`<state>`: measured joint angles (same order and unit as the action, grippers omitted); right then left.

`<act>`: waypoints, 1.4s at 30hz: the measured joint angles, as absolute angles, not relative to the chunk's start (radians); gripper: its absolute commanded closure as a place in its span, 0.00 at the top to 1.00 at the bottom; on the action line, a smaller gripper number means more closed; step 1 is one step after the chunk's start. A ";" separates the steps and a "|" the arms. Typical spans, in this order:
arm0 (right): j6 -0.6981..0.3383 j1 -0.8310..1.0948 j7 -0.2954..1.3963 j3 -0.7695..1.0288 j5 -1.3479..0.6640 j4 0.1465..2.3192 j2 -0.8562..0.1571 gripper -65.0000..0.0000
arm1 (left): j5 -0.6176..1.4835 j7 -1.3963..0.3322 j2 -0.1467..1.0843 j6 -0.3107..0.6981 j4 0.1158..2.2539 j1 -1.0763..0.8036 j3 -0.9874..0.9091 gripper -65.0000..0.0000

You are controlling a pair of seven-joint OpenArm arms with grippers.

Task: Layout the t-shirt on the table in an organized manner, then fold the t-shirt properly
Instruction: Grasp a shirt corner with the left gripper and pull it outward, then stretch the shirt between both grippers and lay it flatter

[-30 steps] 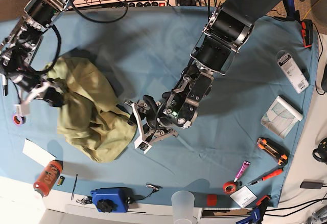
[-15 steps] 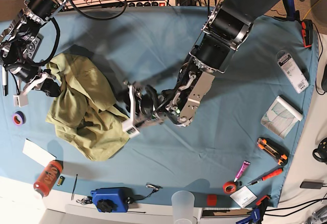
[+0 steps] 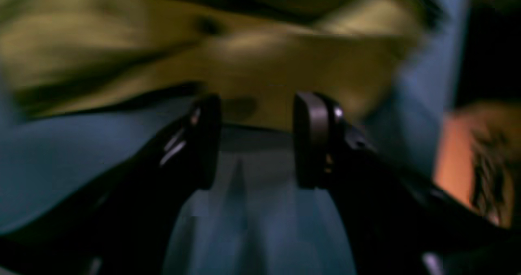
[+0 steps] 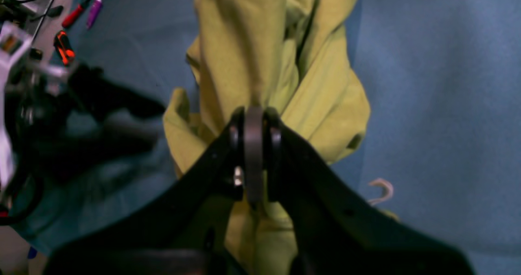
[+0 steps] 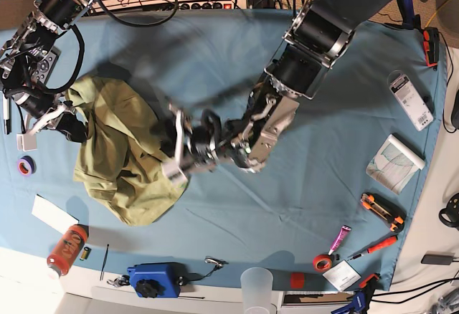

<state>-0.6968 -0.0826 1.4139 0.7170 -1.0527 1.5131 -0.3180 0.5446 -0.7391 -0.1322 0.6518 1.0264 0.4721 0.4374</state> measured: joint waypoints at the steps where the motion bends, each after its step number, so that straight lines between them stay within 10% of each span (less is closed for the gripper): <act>1: -0.697 -0.083 1.414 0.717 -1.053 1.513 -0.318 0.00 | 0.552 -0.756 -0.132 0.654 1.026 0.464 0.447 0.45; 7: -0.697 -0.083 1.414 0.717 -1.007 1.514 -0.322 0.29 | 0.625 -0.806 -0.132 0.645 1.032 0.474 0.456 0.45; 25: -0.696 -0.081 1.412 0.481 -1.071 1.516 -0.324 0.29 | 0.675 -1.085 -0.131 0.566 1.176 0.474 0.017 0.45; 30: -0.698 -0.083 1.398 0.253 -0.727 1.518 -0.326 0.29 | 0.808 -1.136 -0.059 0.570 1.177 0.475 -0.060 0.45; 34: -0.702 -0.094 1.342 0.114 -0.517 1.533 -0.333 0.01 | 0.878 -1.164 0.022 0.569 1.176 0.472 -0.086 0.45; 42: -0.689 -0.056 1.403 0.133 -0.689 1.592 -0.340 0.00 | 0.925 -1.167 0.092 0.569 1.176 0.464 -0.085 0.45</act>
